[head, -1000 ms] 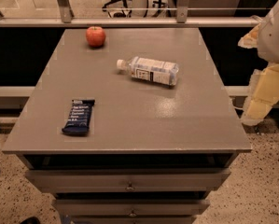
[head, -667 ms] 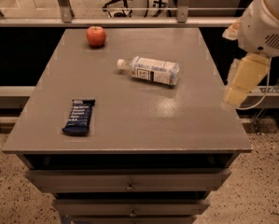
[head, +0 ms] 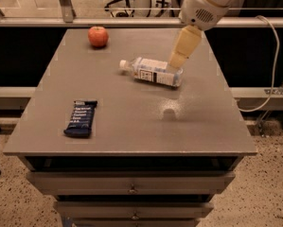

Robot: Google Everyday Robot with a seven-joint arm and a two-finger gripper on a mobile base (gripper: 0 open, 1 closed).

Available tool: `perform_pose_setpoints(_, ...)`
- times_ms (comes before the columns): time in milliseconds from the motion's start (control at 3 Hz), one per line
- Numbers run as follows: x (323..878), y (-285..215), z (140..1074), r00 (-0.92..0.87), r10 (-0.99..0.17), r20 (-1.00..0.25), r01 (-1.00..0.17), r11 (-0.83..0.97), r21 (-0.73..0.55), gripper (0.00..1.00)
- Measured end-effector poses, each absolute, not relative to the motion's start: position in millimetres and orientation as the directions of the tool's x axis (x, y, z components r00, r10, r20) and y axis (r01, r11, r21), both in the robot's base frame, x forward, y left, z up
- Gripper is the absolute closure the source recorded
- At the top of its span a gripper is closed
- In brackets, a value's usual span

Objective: Place blue plastic bottle upright

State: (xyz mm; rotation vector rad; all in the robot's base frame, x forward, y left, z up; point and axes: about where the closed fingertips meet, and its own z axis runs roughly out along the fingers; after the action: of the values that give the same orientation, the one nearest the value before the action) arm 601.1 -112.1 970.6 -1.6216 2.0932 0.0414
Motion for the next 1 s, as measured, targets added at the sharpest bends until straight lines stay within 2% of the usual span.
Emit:
perform_pose_setpoints(667, 681.6, -35.1, 922.4, -0.269, -0.864, -0.426, -0.925, 0.355, -0.135, 0.00)
perform_pose_setpoints(1000, 696.3, -22.8, 890.4, -0.346, -0.850, -0.396, -0.913, 0.403, -0.068, 0.00)
